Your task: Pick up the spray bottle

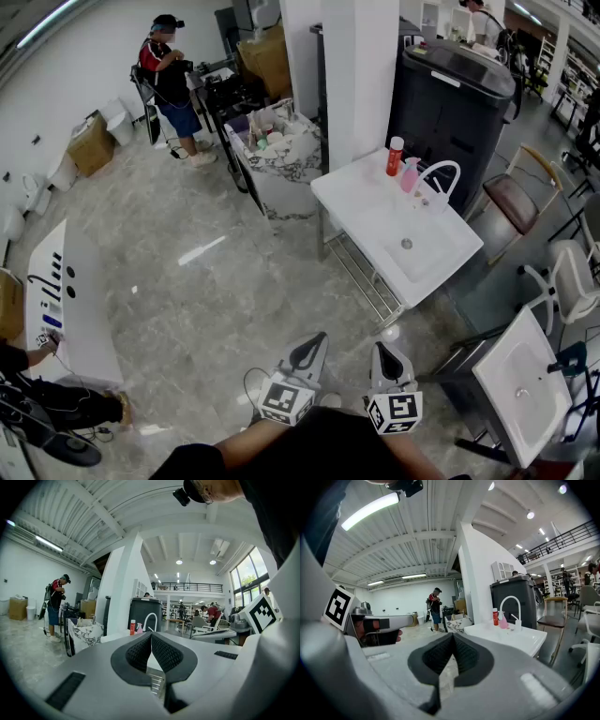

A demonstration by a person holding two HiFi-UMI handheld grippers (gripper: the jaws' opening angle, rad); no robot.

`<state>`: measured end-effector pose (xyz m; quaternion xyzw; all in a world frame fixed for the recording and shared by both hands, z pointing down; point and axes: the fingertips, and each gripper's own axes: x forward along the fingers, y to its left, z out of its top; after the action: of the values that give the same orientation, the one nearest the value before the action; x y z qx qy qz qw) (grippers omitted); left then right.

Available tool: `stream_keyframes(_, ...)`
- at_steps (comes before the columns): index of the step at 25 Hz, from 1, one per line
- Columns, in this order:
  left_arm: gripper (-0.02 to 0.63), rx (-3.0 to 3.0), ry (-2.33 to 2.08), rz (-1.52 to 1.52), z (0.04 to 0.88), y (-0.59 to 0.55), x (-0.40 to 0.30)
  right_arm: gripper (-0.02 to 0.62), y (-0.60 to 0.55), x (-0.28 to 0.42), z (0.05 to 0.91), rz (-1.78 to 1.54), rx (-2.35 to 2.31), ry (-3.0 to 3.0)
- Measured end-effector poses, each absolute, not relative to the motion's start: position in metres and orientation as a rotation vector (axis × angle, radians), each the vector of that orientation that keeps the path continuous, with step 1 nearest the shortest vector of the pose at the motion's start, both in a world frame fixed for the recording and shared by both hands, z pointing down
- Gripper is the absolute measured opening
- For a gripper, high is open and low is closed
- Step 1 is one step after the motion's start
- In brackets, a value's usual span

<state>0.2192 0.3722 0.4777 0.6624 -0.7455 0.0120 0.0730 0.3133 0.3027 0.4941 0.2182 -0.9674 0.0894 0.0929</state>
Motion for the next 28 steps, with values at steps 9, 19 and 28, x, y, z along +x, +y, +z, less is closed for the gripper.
stream_keyframes(9, 0.018, 1.951, -2.247, 0.036, 0.49, 0.38, 0.21, -0.003, 0.312, 0.311, 0.5, 0.258, 0.645, -2.877)
stream_keyframes(19, 0.018, 1.97, -2.196, 0.0, 0.51, 0.338, 0.144, -0.002, 0.267, 0.263, 0.487, 0.323, 0.738, -2.991)
stream_keyframes(28, 0.018, 2.059, -2.09, 0.002, 0.519, 0.271, 0.019, -0.002, 0.225, 0.121, 0.493, 0.306, 0.666, -2.947)
